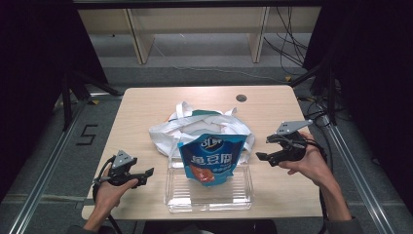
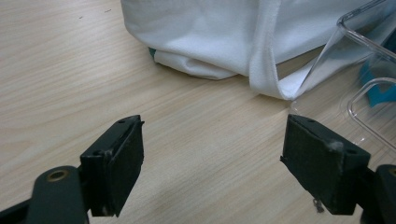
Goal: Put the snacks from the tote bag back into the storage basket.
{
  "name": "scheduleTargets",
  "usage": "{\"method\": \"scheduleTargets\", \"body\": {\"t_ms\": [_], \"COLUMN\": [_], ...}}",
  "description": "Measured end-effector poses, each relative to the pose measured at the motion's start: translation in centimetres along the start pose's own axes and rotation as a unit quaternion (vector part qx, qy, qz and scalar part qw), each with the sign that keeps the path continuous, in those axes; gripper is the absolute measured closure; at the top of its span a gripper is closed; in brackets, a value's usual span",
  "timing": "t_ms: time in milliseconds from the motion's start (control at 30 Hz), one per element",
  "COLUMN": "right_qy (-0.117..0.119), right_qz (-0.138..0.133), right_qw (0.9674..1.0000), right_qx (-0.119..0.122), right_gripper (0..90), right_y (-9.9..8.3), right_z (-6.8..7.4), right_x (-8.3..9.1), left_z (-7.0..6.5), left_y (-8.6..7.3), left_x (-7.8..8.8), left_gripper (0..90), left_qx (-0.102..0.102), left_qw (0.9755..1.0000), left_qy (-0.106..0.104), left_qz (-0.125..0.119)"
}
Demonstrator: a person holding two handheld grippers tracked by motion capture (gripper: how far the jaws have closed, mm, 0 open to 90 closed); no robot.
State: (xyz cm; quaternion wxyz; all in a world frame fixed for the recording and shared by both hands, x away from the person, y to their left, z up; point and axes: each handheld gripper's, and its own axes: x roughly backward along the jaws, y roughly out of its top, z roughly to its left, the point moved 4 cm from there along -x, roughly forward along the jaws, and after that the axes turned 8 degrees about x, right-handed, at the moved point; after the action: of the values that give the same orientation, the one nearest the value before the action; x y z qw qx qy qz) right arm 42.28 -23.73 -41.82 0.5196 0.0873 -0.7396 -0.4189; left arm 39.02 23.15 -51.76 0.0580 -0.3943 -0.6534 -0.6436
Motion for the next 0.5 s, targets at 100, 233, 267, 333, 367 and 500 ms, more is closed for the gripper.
{"method": "scheduleTargets", "body": {"t_ms": [100, 233, 267, 333, 367, 500], "right_qy": [-0.007, -0.011, -0.015, -0.021, -0.018, -0.025], "right_qz": [-0.01, -0.006, -0.008, -0.008, -0.001, -0.006], "right_qw": [0.9997, 0.9995, 0.9993, 0.9995, 0.9989, 0.9988], "right_qx": [-0.019, -0.03, -0.033, -0.023, -0.044, -0.041], "right_gripper": [24.5, 23.8, 23.6, 23.1, 22.4, 21.2], "right_y": [-0.6, -1.3, -1.5, -1.9, -2.3, -3.6], "right_z": [-0.1, -0.3, -0.2, -0.2, 0.3, 0.5], "right_x": [-0.3, -0.5, -0.7, -1.0, -1.2, -1.7], "left_z": [0.0, 0.0, 0.0, -0.1, -0.1, -0.2], "left_y": [0.2, 0.1, 0.0, 0.0, 0.0, 0.1], "left_x": [0.0, 0.1, 0.2, 0.1, 0.2, 0.2], "left_gripper": [20.1, 20.1, 20.1, 20.1, 20.1, 20.1], "left_qx": [0.001, -0.01, -0.012, -0.002, -0.002, -0.003], "left_qw": [1.0, 0.9999, 0.9999, 1.0, 1.0, 0.9999], "left_qy": [0.0, -0.001, 0.0, -0.002, -0.002, -0.003], "left_qz": [-0.007, 0.003, 0.004, -0.006, -0.007, -0.01]}}
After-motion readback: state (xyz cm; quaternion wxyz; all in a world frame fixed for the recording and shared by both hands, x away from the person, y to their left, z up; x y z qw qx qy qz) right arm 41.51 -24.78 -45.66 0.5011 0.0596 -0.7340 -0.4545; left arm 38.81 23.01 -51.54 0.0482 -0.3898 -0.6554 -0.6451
